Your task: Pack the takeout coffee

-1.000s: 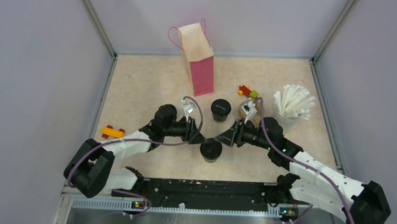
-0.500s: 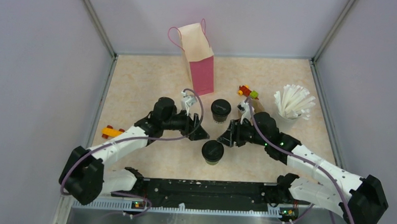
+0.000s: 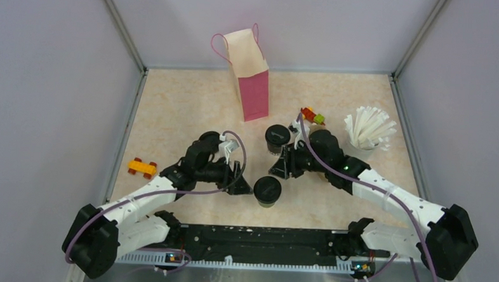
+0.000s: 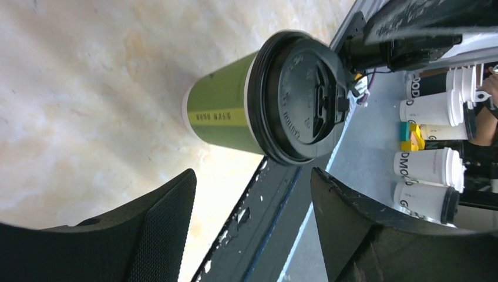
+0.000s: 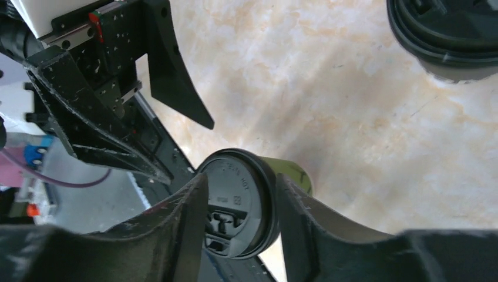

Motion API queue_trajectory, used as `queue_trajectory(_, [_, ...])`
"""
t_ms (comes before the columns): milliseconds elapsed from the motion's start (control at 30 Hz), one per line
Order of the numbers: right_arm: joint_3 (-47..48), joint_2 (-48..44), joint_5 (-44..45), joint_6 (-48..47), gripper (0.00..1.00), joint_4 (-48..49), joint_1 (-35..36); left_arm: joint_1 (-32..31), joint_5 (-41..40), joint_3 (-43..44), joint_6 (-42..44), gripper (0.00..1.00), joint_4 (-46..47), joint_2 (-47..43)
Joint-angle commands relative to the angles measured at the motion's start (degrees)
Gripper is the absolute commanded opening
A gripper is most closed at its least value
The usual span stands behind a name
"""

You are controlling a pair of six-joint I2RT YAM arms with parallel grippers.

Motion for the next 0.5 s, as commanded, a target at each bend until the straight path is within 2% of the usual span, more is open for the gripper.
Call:
queue_trajectory(0, [3.7,2.3,-1.2,-3.5,0.51,-1.2,-1.8,-0.5,4.3,-3.6,-5.2,0.76,9.4,-0.4])
queue_trajectory(300, [0.4,3.0,-4.8,-2.2,0.48,1.1,-3.3,-0.8,2.4,-4.7,-5.6,0.66,12.8,3.3])
queue_trajectory(467, [-2.4,1.7,-5.2,-0.5,0.43,2.4,-3.3,-0.9,0.4,-3.5,-3.5,0.55,12.9,5.9])
